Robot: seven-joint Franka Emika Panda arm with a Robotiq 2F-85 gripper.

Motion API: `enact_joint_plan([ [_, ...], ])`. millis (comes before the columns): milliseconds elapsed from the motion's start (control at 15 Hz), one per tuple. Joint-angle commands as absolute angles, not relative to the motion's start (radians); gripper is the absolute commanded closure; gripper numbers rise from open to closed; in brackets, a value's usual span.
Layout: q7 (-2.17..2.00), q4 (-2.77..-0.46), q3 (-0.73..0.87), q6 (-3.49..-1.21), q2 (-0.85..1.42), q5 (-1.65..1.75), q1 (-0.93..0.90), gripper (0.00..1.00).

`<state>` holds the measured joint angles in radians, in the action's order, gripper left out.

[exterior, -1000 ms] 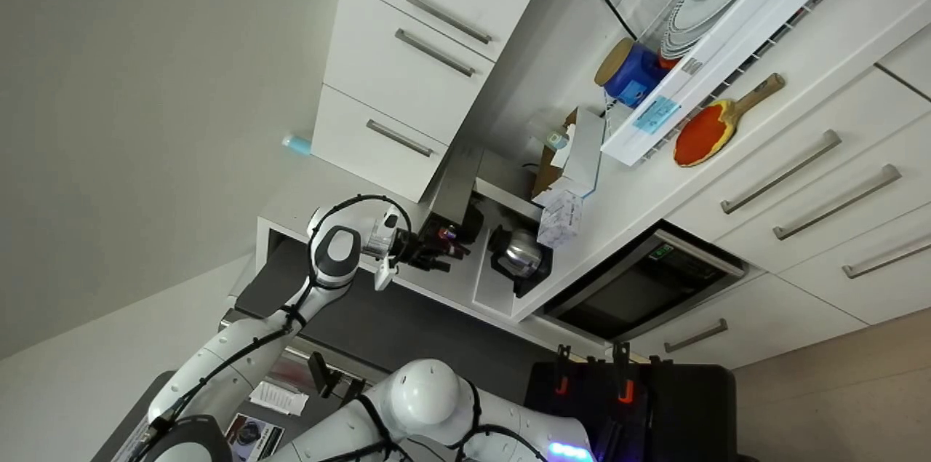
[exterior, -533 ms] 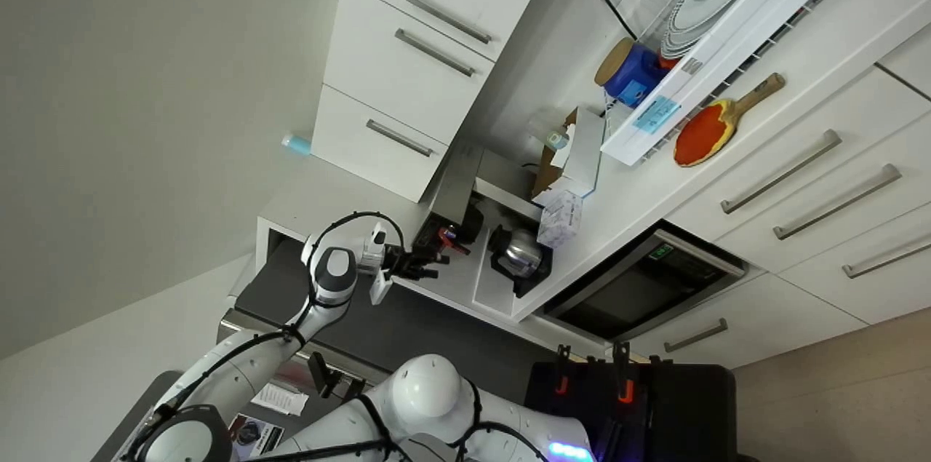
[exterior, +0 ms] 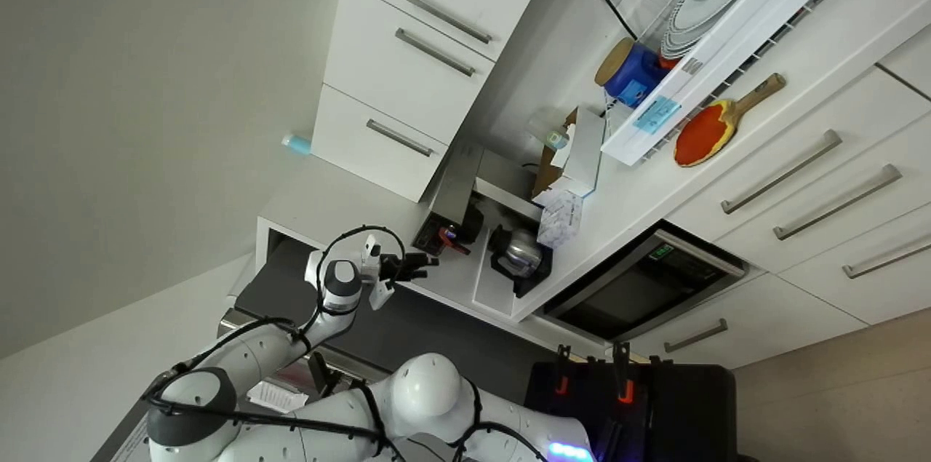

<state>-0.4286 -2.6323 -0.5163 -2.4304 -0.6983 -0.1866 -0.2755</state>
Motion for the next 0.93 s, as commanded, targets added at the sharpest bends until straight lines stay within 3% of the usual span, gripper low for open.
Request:
enact_joint_plan([
  [0,-0.496,-2.529,-0.57,-2.53,-0.525,-0.144,-0.231,0.0],
  [333,-0.525,-2.424,-0.612,-2.581,-0.377,-0.075,-0.22,0.0],
  [800,-0.504,-2.443,-0.579,-2.59,-0.381,-0.082,-0.25,0.0],
  [867,-0.518,-2.442,-0.585,-2.602,-0.38,-0.077,-0.246,0.25],
])
